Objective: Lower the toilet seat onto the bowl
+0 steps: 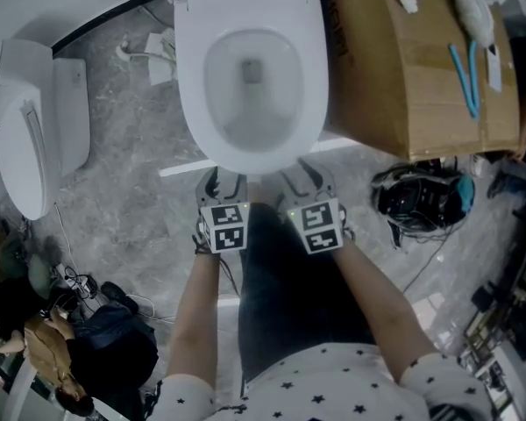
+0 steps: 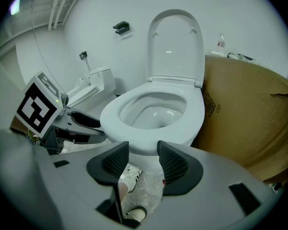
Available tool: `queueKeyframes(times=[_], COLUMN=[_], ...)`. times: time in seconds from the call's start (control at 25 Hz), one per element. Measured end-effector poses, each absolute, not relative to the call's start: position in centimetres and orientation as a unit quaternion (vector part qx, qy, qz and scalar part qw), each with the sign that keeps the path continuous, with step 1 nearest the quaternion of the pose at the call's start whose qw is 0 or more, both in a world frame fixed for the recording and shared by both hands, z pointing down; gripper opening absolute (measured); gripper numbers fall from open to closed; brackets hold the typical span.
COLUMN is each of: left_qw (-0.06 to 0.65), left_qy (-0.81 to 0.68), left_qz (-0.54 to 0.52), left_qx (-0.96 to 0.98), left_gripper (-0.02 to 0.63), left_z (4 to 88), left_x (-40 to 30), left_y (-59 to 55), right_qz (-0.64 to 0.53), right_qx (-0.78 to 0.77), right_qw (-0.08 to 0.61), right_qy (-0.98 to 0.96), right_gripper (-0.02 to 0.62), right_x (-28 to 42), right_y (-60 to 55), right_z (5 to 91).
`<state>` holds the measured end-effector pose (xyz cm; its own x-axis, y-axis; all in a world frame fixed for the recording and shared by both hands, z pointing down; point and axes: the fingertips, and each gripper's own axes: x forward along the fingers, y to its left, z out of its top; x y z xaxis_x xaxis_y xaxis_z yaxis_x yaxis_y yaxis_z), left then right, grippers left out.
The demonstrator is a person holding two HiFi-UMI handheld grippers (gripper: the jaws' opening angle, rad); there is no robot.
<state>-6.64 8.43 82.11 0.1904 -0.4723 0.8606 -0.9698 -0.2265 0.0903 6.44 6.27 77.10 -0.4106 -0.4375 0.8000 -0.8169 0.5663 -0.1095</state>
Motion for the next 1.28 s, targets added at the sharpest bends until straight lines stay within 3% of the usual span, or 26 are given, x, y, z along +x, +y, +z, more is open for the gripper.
queueKeyframes(times=[1.28], left_qw=[0.348], left_qy=[-0.493], left_qz=[0.404], left_qx=[0.687], left_gripper=[0.23], left_z=[87.5], left_x=[-6.4], left_y=[8.9], right_qz=[0.264], right_qx=[0.39], right_qw=[0.408], right_qy=[-0.782], right_gripper=[0.202], right_x=[6.7], right_y=[6.8], right_z=[82.5])
